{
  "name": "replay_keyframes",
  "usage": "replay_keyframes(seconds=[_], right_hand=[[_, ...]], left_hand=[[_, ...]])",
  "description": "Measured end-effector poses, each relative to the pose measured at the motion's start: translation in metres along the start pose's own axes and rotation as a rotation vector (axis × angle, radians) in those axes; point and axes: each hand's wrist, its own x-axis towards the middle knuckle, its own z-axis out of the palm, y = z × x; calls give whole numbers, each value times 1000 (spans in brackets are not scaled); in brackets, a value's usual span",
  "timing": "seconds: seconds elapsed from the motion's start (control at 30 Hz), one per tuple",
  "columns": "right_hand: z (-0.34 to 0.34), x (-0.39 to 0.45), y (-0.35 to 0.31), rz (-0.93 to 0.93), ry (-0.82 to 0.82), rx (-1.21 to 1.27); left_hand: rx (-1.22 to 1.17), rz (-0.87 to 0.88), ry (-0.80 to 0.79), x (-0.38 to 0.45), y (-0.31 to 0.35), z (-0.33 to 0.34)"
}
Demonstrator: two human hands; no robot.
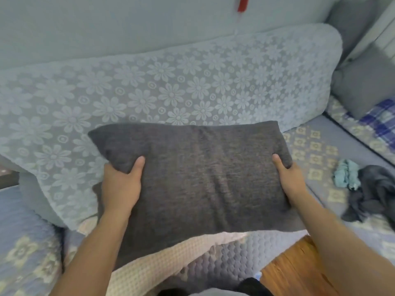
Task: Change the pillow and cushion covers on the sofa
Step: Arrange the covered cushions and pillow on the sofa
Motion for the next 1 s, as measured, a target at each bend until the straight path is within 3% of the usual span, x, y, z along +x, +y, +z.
replay_keyframes(seconds=[0.17,0.3,0.4,0.47,0.53,0.57,0.63,0.67,0.77,0.87,0.93,1.0], right_hand=[[-83,126,20,59,8,-95],[-141,265,66,116,35,-157],[-172,375,126,188,0,-271],[-181,431,191,231,-207,-465],[-184,459,251,326,-519,-640],[-182,467,278,342,-676,-744],[-171,475,303,240,-902,-962],[-162,481,303,89,-859,-1023],[-144,508,276,-328,-493,-887],[-129,552,262,-618,-178,-796],[-112,558,296,-477,-187,-880],[-88,516,357,-261,-401,-1054]], left_hand=[[-77,-38,-111,-31,56,134],[-102,-80,-123,-68,58,278],[-11,-237,-126,-98,26,395],[165,-348,-226,-119,-26,458],[573,-419,-421,-141,-71,506],[777,-395,-465,-152,-83,525],[951,-215,-461,-163,-76,563],[974,-90,-446,-164,-64,581],[953,238,-435,-155,-41,641],[912,384,-453,-134,-33,698],[969,436,-474,-121,-52,722],[1061,411,-509,-119,-87,724]])
